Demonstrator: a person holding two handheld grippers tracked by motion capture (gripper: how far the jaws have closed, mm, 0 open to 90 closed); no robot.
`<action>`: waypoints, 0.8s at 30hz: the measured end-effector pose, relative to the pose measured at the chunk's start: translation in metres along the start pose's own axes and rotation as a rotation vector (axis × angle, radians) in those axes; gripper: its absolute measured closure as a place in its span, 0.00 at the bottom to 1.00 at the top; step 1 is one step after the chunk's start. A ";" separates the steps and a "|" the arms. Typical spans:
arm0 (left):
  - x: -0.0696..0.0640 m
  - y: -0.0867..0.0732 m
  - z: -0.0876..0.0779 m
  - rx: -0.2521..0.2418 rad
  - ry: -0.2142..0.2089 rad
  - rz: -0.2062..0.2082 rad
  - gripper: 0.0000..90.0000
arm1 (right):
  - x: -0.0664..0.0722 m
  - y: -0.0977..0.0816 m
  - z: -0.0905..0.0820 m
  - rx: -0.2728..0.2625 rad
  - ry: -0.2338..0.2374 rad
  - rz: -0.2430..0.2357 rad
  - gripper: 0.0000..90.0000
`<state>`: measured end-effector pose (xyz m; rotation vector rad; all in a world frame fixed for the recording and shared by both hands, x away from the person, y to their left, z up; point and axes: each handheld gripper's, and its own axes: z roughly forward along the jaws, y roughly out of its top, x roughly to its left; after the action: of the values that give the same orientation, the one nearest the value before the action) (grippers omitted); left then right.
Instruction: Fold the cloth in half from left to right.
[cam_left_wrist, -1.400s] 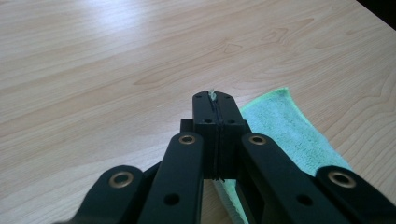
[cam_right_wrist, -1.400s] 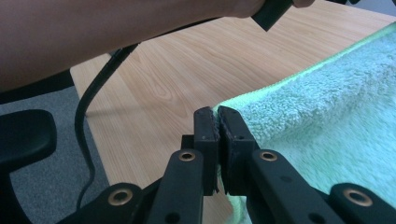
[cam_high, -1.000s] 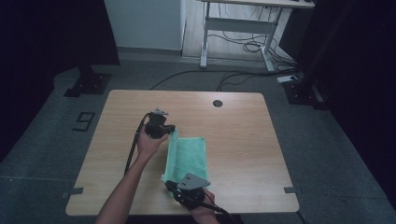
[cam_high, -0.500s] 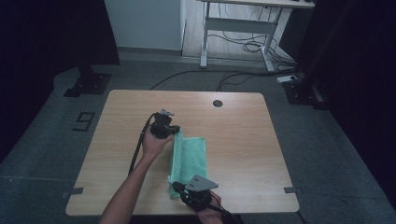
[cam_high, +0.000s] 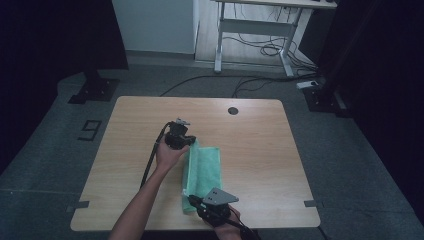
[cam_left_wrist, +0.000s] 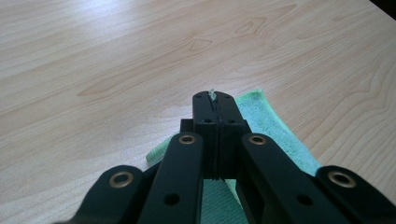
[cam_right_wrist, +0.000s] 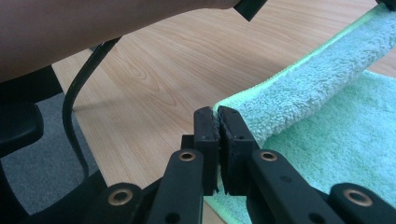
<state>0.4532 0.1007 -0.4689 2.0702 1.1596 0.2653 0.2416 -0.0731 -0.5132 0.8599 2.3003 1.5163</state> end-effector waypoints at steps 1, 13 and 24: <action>0.000 0.000 0.001 0.001 0.002 0.001 0.99 | -0.001 -0.001 -0.001 0.001 -0.002 0.002 0.96; 0.000 -0.003 0.011 0.010 -0.007 -0.015 0.99 | -0.008 -0.007 -0.008 0.001 -0.020 0.022 0.96; -0.006 -0.002 0.019 0.021 -0.008 0.000 0.99 | -0.012 -0.012 -0.009 0.009 -0.031 0.025 0.96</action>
<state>0.4576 0.0873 -0.4827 2.0875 1.1618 0.2454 0.2423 -0.0904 -0.5213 0.9117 2.2847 1.4927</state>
